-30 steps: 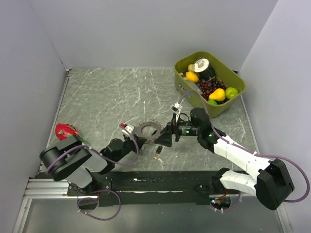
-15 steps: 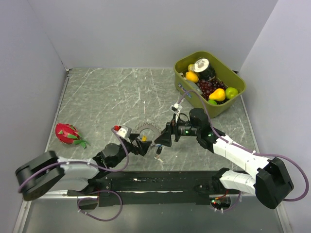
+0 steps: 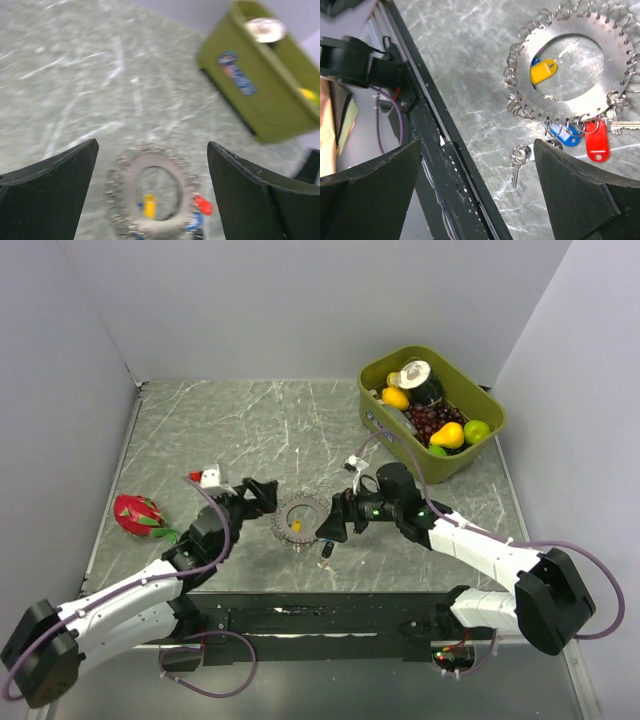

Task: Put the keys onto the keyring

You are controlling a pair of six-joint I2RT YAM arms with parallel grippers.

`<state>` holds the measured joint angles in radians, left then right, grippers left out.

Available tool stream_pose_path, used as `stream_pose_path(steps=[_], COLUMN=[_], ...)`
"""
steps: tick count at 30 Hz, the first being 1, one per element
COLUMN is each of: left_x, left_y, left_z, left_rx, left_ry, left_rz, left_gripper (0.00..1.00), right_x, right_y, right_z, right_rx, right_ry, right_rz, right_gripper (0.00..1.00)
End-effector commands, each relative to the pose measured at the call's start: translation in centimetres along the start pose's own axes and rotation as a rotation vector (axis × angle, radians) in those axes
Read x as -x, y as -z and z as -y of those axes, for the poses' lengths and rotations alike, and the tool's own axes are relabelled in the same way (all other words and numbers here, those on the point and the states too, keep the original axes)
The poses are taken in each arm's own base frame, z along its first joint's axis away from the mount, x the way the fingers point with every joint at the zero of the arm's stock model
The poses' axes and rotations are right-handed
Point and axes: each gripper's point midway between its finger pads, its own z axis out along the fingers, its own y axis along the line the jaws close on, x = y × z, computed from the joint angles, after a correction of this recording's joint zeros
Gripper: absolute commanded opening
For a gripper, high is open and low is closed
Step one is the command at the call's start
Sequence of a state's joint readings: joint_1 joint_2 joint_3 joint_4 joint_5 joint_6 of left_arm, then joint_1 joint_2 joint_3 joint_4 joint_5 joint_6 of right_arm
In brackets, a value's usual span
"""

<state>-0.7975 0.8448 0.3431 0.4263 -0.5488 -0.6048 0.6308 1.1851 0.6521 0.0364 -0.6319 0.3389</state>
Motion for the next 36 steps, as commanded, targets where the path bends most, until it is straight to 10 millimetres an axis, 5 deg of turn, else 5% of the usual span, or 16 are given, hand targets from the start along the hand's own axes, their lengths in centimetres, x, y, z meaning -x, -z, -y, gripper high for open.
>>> stream_pose_path(steps=[1, 9, 20, 28, 36], left_x=[-2.3, -6.9, -12.2, -14.9, -16.8], left_y=[-0.6, -3.0, -5.4, -4.2, -1.7], left_z=[-2.3, -4.0, -4.2, -5.1, -4.5], left_rx=[0.034, 0.0, -0.055, -0.033, -0.011], left_ry=[0.042, 0.101, 0.167, 0.2, 0.212], left_rz=[-0.204, -0.581, -0.821, -0.904, -0.969], left_gripper=[0.96, 0.96, 0.96, 1.0, 0.85], right_x=[1.6, 0.8, -2.0, -2.0, -0.7], right_y=[-0.8, -2.7, -4.9, -7.2, -9.3], right_z=[0.0, 1.5, 7.1, 8.9, 9.2], right_rx=[-0.064, -0.206, -0.435, -0.397, -0.363], right_ry=[0.023, -0.112, -0.377, -0.433, -0.382], right_rz=[0.003, -0.078, -0.17, -0.195, -0.235], right_gripper=[0.99, 0.95, 0.98, 0.99, 0.98])
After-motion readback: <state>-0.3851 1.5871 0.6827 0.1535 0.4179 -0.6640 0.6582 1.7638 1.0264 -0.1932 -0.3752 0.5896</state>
